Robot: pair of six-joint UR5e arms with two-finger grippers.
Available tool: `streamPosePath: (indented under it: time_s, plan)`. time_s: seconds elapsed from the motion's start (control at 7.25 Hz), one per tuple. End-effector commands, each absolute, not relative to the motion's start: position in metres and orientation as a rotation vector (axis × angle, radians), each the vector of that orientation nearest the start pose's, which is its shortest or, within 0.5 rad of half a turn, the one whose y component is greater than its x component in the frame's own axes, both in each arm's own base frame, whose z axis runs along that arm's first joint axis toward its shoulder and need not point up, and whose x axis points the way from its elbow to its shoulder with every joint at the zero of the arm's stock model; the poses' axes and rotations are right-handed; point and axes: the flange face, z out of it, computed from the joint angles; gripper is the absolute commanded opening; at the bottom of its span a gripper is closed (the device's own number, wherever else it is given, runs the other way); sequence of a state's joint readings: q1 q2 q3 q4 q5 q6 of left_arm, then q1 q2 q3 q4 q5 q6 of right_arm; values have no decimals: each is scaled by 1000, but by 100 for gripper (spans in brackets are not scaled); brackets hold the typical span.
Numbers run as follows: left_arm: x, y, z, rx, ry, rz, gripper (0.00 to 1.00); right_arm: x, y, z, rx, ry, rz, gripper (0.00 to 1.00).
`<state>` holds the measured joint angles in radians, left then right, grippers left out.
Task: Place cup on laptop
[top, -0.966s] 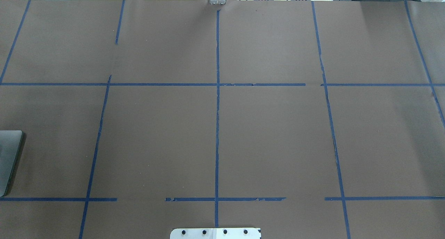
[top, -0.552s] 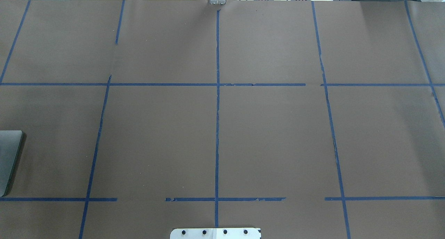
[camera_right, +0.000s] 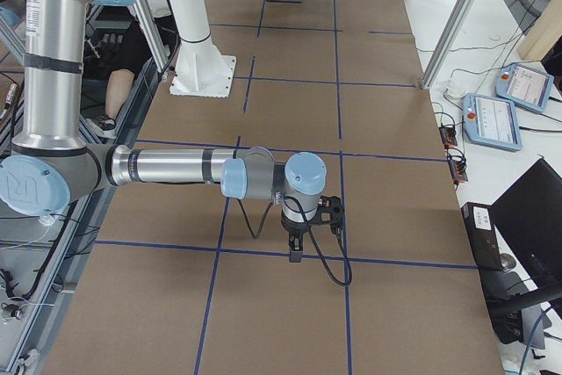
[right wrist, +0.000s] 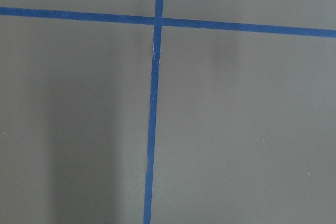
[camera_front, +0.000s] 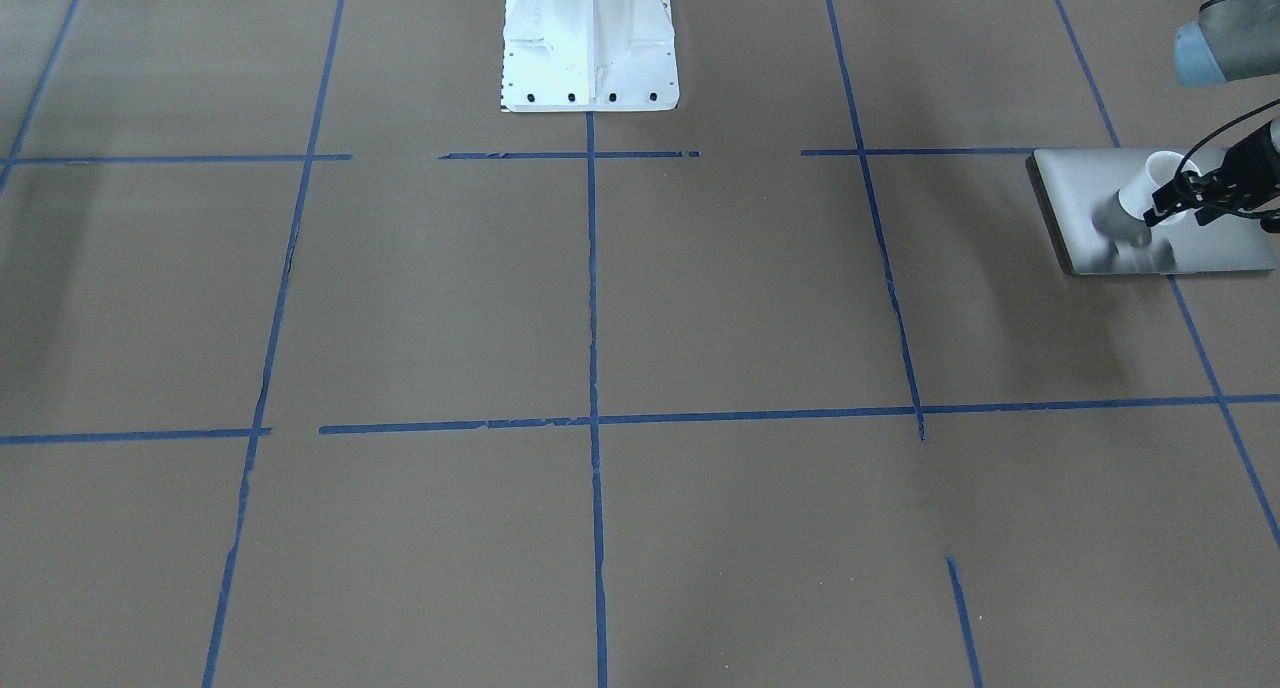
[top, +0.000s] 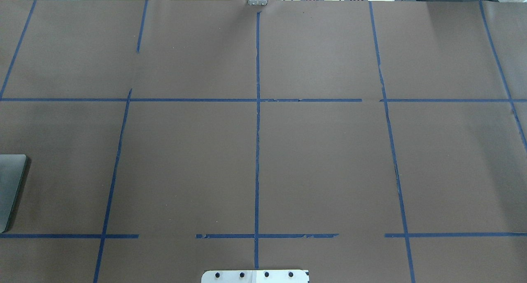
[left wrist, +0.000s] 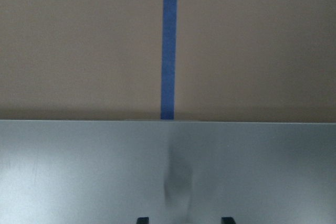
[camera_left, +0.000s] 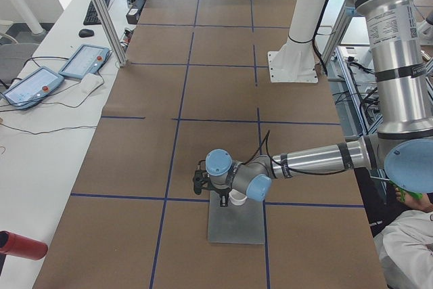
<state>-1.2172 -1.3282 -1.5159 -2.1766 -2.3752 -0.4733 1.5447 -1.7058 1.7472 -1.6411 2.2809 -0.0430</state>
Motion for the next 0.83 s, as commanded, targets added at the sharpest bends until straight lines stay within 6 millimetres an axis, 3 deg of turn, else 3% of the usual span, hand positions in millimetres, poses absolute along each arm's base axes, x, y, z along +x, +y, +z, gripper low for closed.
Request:
streamPosePath:
  time_s: [0.0, 0.28, 0.41, 0.55, 0.69]
  plan:
    - [34, -394, 730, -10, 843, 74, 100, 57, -434, 646, -22, -710, -56, 100]
    - [-43, -424, 704, 30, 812, 90, 100, 57, -434, 646, -22, -710, -56, 100]
    - [-66, -424, 690, 17, 773, 102, 100, 57, -434, 646, -22, -710, -56, 100]
    - [-101, -434, 667, 39, 688, 53, 100, 57, -434, 646, -22, -709, -56, 100]
    - [-104, -440, 665, 48, 691, 50, 100, 57, -434, 646, -22, -710, -56, 100]
